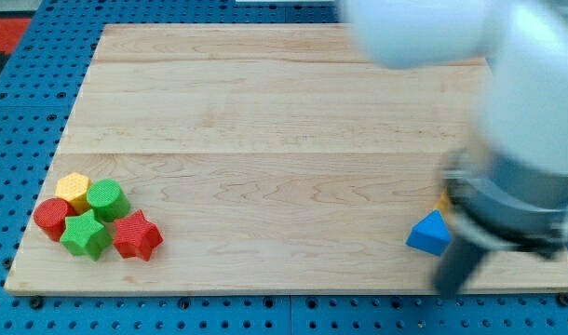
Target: Push the blue cube into the yellow heart
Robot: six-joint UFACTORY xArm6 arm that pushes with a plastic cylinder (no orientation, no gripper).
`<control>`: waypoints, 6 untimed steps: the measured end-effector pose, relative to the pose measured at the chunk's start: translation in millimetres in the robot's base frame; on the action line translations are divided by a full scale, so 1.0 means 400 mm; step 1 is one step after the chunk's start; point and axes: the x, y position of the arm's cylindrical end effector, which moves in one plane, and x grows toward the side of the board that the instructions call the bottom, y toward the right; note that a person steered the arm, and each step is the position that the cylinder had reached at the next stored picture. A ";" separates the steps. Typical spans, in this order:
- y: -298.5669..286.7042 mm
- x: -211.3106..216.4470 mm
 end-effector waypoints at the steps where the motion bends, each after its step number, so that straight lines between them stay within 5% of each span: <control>1: 0.138 -0.065; 4: -0.255 -0.191; 5: -0.245 -0.189; 6: -0.041 -0.174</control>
